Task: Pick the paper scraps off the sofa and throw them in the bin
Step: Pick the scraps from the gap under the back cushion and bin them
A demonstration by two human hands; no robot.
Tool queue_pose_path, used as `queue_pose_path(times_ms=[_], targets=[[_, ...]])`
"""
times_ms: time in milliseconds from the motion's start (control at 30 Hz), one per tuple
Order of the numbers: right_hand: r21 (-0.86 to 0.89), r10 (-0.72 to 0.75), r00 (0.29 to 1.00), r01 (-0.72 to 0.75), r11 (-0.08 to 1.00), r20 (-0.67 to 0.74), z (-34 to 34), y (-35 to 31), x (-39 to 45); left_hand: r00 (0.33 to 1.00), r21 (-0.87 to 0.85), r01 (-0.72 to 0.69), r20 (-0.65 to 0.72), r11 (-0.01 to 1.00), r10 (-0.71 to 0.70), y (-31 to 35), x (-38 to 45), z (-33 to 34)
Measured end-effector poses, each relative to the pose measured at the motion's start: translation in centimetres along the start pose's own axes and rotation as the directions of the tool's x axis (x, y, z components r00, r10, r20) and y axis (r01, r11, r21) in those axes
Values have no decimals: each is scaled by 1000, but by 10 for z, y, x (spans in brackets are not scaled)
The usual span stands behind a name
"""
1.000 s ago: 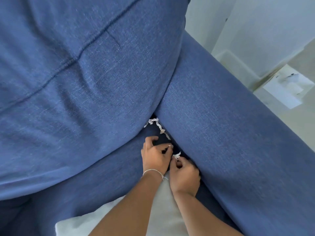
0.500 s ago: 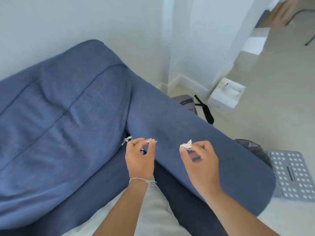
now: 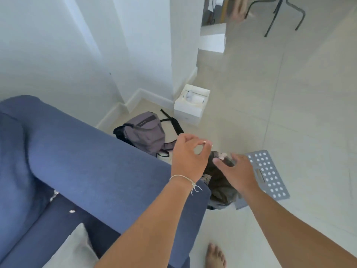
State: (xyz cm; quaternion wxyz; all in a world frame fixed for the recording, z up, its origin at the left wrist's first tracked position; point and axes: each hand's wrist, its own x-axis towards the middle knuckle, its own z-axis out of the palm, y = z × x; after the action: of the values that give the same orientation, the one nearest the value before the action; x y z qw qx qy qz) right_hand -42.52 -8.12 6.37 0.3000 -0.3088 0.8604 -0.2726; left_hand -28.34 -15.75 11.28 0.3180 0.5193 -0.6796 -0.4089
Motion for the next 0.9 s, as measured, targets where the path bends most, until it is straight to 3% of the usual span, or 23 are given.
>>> queue_pose_path(times_ms=[67, 200, 400, 500, 600, 767, 900], targets=[[-2, 114, 983, -115, 993, 145, 3, 38, 11, 996, 97, -11, 85, 995, 3, -10, 2, 25], [119, 266, 932, -302, 946, 244, -12, 84, 6, 971, 260, -14, 233, 965, -49, -37, 5, 63], [179, 259, 918, -321, 930, 301, -47, 105, -1, 936, 424, 19, 310, 905, -165, -55, -2, 80], [136, 237, 947, -269, 953, 218, -55, 116, 3, 921, 438, 22, 340, 899, -189, -55, -5, 79], [128, 251, 956, -271, 954, 154, -62, 124, -4, 939, 347, 99, 277, 933, -203, -50, -9, 75], [114, 293, 949, -306, 945, 115, -54, 143, -30, 971, 120, 234, 10, 965, -237, -33, -25, 65], [90, 252, 964, -259, 962, 81, -45, 136, -57, 973, 0, 222, -61, 975, -221, -24, -47, 45]])
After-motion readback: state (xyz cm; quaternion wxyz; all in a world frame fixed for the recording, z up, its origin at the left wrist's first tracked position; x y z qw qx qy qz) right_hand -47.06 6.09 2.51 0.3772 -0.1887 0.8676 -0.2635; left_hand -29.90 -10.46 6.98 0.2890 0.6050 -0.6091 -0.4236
